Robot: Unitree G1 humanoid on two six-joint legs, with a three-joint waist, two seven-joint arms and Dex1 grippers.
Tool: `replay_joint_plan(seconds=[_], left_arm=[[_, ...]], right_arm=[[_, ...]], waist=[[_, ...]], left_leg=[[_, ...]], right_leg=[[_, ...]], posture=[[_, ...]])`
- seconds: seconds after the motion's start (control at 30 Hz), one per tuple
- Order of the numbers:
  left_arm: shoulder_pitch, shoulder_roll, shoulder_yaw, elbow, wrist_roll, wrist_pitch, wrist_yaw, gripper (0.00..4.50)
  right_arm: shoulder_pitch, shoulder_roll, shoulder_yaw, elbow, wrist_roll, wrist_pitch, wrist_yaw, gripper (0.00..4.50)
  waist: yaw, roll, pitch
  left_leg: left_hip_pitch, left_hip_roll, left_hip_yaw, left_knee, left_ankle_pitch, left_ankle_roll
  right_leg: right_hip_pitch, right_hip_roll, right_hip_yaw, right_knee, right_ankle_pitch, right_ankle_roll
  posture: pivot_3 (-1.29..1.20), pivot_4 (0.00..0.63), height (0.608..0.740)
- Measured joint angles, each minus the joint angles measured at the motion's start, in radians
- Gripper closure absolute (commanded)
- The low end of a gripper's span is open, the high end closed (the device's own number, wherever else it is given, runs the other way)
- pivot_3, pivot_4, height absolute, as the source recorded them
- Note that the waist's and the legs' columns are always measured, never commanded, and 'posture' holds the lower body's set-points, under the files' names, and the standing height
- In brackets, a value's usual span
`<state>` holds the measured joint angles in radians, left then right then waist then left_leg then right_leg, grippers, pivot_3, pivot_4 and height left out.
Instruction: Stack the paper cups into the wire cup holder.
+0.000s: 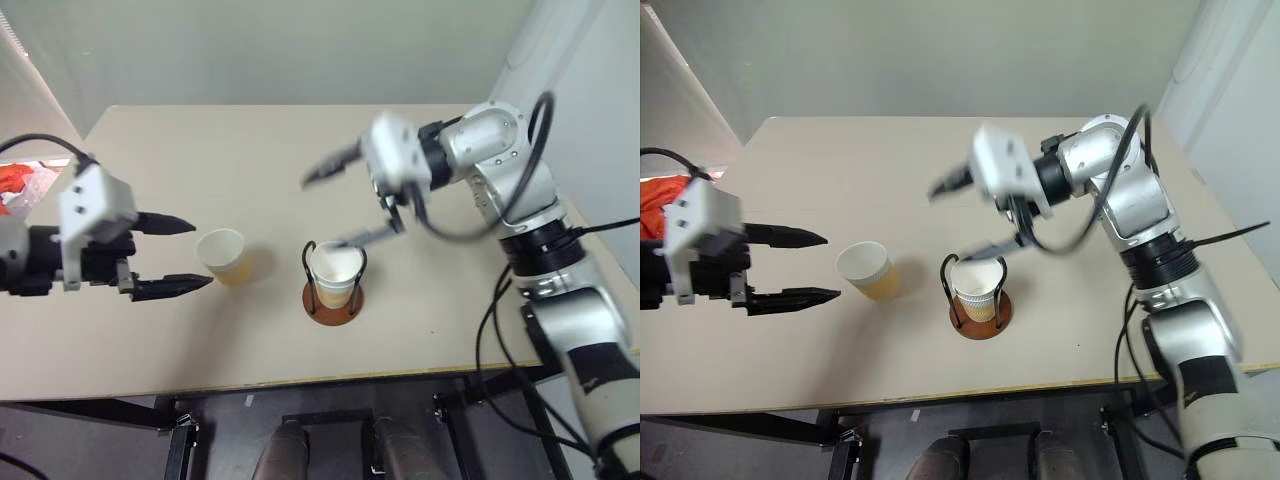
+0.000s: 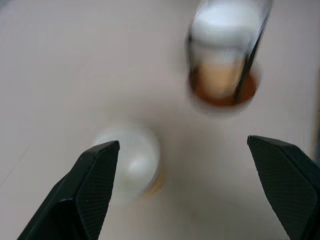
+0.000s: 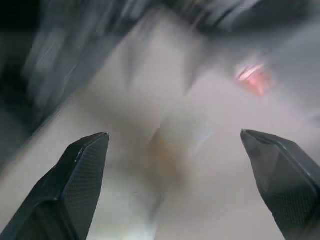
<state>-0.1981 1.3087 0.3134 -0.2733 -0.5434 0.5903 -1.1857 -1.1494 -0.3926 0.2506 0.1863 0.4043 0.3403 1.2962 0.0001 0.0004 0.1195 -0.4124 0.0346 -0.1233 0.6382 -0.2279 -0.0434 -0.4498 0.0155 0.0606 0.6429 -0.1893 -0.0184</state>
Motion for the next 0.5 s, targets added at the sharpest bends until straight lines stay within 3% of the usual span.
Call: replay_joint_plan(seconds=[0.17,0.37,0.5], left_arm=[[-0.156,-0.042,-0.203,0.072,0.162,-0.124,0.024,0.00],[-0.286,-0.144,-0.394,0.140,0.301,-0.215,0.014,0.00],[-0.328,-0.160,-0.465,0.178,0.362,-0.237,-0.030,0.00]], right_arm=[[0.185,0.006,-0.015,-0.100,0.022,0.199,-0.141,0.03],[0.200,-0.010,-0.039,-0.179,0.023,0.255,-0.208,0.03],[0.208,-0.029,-0.039,-0.195,0.012,0.254,-0.231,0.03]], waist=[[0.014,-0.006,-0.003],[0.006,-0.007,-0.004],[0.004,-0.007,-0.004]], left_leg=[[-0.006,-0.002,-0.003,0.004,-0.003,-0.004],[-0.008,-0.003,-0.004,0.006,-0.005,-0.005],[-0.007,-0.002,-0.005,0.005,-0.005,-0.005]], right_leg=[[-0.003,-0.001,-0.002,0.001,-0.002,-0.003],[-0.005,-0.001,-0.002,0.000,0.001,0.001],[-0.005,0.000,-0.002,0.000,0.002,0.003]], posture=[[0.00,0.150,0.740],[0.00,0.150,0.740],[0.00,0.150,0.740]])
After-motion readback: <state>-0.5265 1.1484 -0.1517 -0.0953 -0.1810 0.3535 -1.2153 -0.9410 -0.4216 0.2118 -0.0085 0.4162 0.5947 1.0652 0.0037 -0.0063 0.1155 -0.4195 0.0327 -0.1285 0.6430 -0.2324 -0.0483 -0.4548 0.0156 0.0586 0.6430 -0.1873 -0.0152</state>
